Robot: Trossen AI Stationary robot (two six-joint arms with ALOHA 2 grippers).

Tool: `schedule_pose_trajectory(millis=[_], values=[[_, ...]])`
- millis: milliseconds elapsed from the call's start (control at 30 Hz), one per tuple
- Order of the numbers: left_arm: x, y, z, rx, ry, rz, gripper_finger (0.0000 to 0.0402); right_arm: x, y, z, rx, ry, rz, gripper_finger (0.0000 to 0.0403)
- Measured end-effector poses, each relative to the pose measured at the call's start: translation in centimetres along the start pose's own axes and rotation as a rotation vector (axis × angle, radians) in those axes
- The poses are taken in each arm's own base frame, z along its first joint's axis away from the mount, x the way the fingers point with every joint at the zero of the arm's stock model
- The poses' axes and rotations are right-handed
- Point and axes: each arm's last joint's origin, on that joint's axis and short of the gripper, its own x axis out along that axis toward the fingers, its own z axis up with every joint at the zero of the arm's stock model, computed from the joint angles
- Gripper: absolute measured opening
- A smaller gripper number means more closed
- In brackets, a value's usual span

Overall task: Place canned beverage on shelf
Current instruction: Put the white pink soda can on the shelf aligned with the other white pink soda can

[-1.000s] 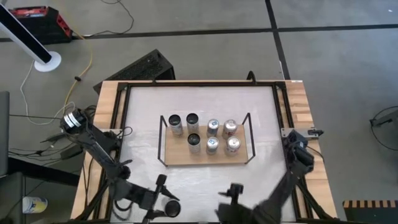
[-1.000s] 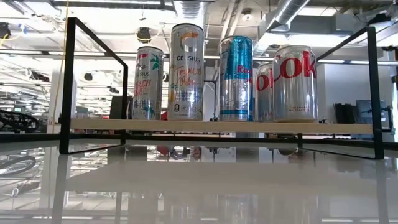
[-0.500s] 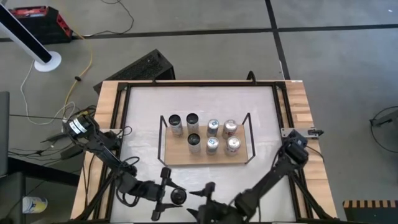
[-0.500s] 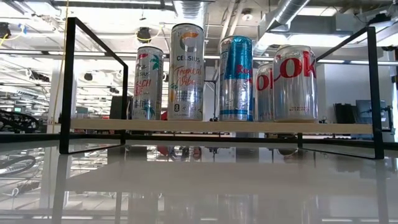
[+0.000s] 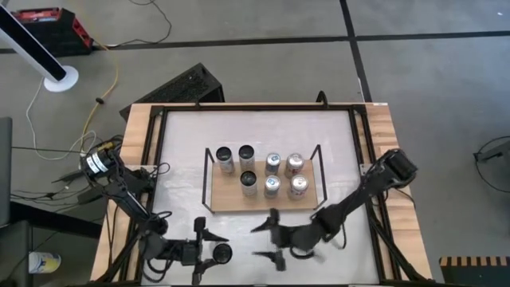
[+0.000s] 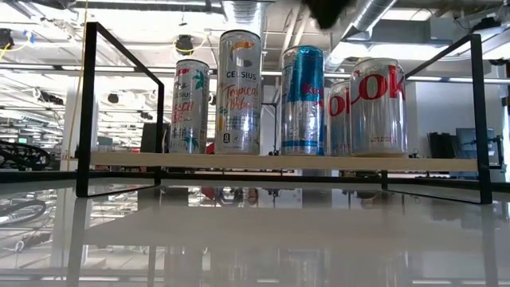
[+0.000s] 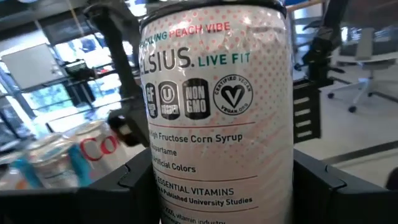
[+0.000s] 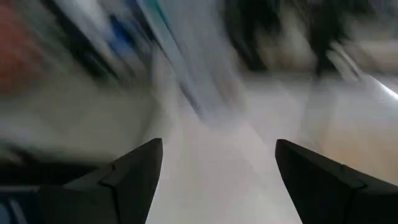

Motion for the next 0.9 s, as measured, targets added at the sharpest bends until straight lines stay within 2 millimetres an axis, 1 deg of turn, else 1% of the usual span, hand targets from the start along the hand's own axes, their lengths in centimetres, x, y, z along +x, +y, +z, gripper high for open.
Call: schedule_pose_trajectory(millis=[67,100,133,233,300,400,533,733,900], values=[[0.2,0.1,-0.2,-0.026,-0.004,-0.02,0.0226,-0.3,-0.3,-0.6,0.031,-0.25,0.15,0.0334],[0.4,0.2,-0.3,-0.042,-0.006,-0.029,0.0226,-0.3,-0.3,-1.1,0.024,-0.349,0.185,0.0334],[0.6,0.3,-0.3,-0.06,-0.013,-0.046,0.0226,-0.1,-0.1,-2.0,0.008,-0.403,0.189,0.0334],[1.3,0.7,-0.4,-0.106,-0.032,-0.091,0.0226,1.3,0.5,-5.0,-0.071,-0.423,0.125,0.0334],[1.6,0.9,-0.5,-0.122,-0.036,-0.101,0.0226,2.3,1.0,-5.5,-0.098,-0.434,0.093,0.0334],[2.1,1.3,-0.4,-0.163,-0.052,-0.108,0.0226,3.6,1.7,-5.4,-0.12,-0.448,0.04,0.0334],[2.4,1.7,-0.1,-0.217,-0.097,-0.148,0.0226,5.7,2.3,-5.7,-0.142,-0.371,-0.063,0.0334],[2.5,1.7,-0.2,-0.214,-0.095,-0.139,0.0226,7.5,3.3,-3.8,-0.108,-0.281,-0.074,0.0334],[2.6,1.8,-0.3,-0.213,-0.097,-0.134,0.0226,8.4,3.4,-1.8,-0.093,-0.294,-0.107,0.0334]])
